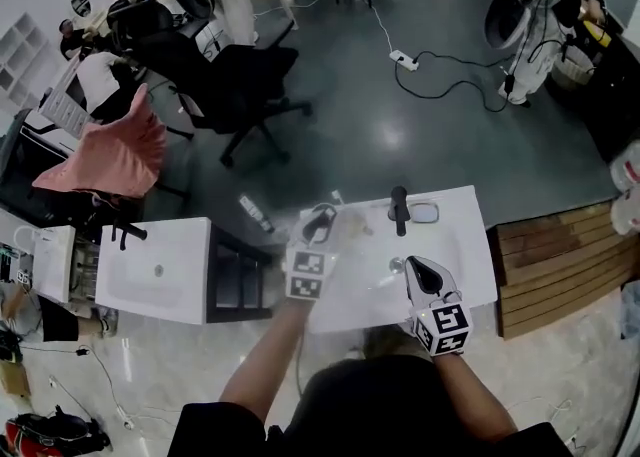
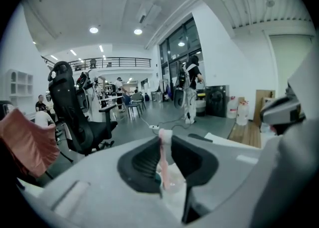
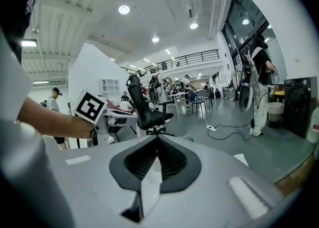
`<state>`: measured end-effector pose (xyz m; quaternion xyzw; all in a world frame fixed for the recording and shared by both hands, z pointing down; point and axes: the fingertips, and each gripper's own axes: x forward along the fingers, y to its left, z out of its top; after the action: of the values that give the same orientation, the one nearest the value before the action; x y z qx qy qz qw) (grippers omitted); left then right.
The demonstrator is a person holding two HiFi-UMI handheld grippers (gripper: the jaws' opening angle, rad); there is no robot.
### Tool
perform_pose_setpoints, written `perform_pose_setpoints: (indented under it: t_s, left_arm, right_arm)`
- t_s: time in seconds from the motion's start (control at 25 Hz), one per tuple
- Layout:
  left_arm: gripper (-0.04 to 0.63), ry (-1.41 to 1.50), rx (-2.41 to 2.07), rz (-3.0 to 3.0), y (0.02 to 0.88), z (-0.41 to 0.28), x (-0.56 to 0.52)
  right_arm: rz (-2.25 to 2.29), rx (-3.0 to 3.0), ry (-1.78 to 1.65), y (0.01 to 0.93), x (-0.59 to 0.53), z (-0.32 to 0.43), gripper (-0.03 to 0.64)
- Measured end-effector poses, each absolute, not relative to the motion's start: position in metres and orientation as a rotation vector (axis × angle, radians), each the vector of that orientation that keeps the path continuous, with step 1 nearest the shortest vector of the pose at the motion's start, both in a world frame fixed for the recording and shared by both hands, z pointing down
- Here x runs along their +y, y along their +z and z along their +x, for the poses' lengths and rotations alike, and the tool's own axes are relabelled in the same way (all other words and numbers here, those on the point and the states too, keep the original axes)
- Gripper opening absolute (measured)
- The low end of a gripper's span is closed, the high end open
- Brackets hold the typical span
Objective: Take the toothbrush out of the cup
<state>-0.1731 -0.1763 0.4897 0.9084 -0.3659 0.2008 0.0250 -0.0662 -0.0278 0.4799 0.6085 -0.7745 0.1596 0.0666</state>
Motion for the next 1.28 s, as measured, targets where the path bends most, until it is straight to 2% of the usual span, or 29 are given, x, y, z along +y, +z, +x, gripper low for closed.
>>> perform_pose_setpoints:
  t_s: [0.28, 0.72, 1.0, 1.28]
  left_arm:
    - [0.069, 0.529, -1.083, 2.873, 0.456, -0.182, -0.121]
    - [0.069, 0.487, -0.812, 2.926, 0.459, -0.146, -0.018]
    - [0.067, 0.466, -0.63, 2.908, 0.477, -0.081, 0.012]
    - [0.067, 0.472, -0.537, 2.862, 0.498, 0.022, 0.001]
  right_arm:
    - [1.922, -2.293, 0.447, 0.468, 0.031, -0.081, 0.002]
    - [2.093, -2.139, 0.416, 0.456, 0.111, -0.063, 0.002]
    - [2.214, -2.007, 0.432, 0.467, 0.129, -0.007, 0.002]
    - [2.25, -1.96, 0.456, 0.48, 0.121, 0.083, 0.002]
